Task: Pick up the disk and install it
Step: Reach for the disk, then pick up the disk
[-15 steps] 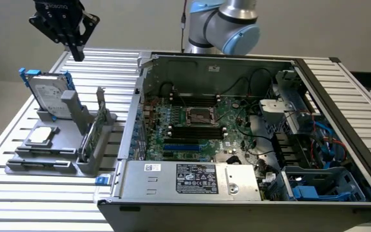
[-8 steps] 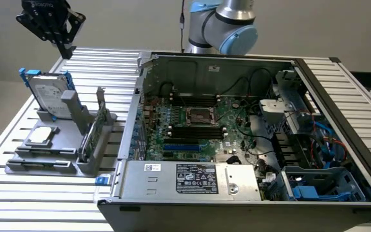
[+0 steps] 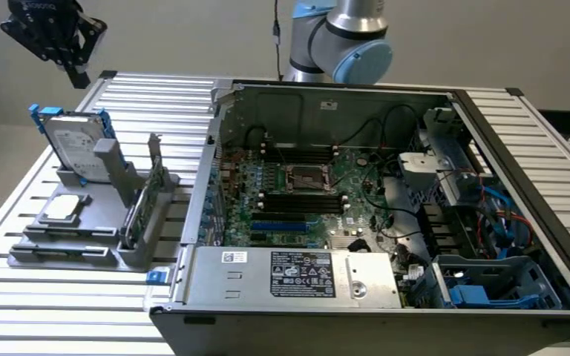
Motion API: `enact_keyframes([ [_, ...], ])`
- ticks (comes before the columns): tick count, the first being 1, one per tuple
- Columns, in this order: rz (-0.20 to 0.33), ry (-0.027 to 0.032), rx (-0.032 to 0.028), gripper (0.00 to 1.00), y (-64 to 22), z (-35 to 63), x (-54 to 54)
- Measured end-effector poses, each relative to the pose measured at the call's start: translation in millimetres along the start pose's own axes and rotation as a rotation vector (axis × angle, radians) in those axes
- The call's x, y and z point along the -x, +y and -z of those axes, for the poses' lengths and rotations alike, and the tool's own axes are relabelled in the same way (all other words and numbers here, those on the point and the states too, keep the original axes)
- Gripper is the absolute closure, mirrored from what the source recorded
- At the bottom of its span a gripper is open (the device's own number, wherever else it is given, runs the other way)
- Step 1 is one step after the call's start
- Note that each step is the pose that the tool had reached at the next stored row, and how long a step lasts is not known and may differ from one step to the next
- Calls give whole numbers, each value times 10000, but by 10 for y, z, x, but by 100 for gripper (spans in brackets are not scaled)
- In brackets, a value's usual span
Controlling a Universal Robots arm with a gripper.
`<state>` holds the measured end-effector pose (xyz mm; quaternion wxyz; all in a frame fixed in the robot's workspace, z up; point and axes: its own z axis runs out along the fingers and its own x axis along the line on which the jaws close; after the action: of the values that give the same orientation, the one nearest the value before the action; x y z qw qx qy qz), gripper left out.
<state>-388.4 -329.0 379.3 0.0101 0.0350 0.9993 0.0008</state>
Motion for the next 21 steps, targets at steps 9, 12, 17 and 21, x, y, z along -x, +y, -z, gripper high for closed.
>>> enact_keyframes([
  [9, 29, 60, -129, 89, -11, -34, -344],
  [12, 43, 79, -172, 89, -15, -47, -453],
  [17, 59, 96, -196, 89, -15, -52, -528],
  [21, 59, 96, -196, 89, -16, -51, -534],
])
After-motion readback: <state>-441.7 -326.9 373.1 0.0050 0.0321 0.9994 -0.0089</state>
